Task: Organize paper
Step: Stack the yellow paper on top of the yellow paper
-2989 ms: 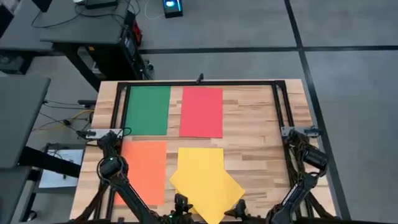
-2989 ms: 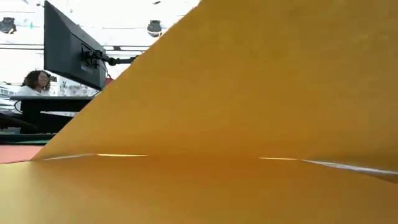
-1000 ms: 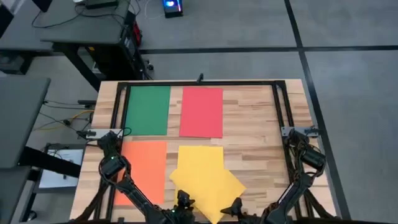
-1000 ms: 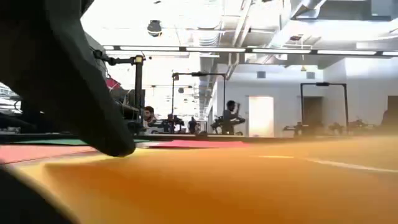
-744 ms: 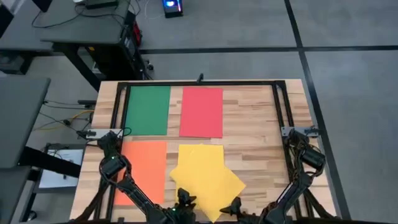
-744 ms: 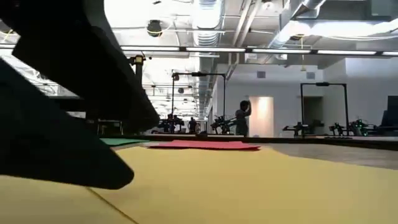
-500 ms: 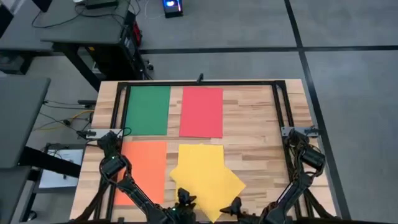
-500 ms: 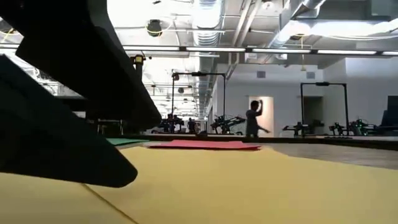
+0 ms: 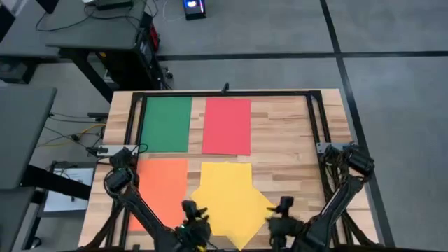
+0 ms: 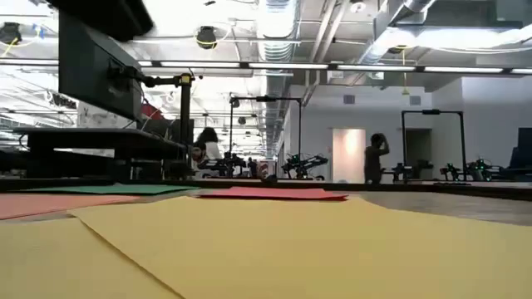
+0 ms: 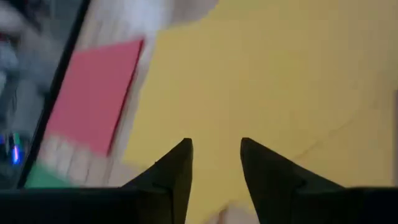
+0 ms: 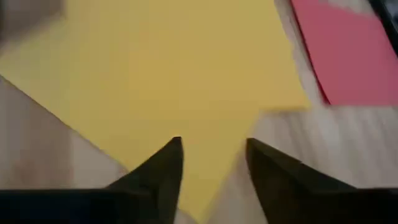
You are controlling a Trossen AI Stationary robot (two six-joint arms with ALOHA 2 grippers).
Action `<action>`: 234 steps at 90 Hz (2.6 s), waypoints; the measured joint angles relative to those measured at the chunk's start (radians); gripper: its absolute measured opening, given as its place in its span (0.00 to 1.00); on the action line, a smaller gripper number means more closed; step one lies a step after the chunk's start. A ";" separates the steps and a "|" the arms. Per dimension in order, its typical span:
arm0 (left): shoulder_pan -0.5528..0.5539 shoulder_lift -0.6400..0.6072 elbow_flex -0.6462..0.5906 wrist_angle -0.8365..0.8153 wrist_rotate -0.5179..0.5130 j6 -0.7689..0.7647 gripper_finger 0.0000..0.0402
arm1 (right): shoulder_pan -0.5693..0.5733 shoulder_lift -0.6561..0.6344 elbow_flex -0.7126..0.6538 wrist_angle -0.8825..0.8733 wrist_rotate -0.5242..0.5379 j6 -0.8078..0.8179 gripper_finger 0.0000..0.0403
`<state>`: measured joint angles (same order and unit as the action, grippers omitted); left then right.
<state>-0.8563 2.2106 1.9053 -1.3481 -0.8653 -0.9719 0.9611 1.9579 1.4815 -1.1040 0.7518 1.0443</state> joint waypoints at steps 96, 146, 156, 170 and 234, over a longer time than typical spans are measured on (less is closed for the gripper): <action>0.135 -0.461 -0.879 0.846 0.604 -0.229 0.00 | -0.249 -0.376 -0.681 0.511 -0.574 0.075 0.00; 0.300 -0.418 -0.876 0.837 0.789 -0.129 0.00 | -0.265 -0.236 -0.563 0.503 -0.692 0.040 0.00; 0.325 -0.415 -0.874 0.833 0.814 -0.096 0.00 | -0.267 -0.235 -0.556 0.515 -0.698 0.037 0.00; 0.358 -0.415 -0.875 0.809 0.834 -0.065 0.00 | -0.273 -0.234 -0.555 0.528 -0.715 0.033 0.00; 0.517 -0.412 -0.877 0.778 0.807 0.073 0.00 | -0.272 -0.235 -0.554 0.543 -0.715 0.014 0.00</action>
<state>-0.3388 1.7988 1.0283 -0.5701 -0.0586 -0.8988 0.6891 1.7233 0.9276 -0.5613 0.0372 1.0579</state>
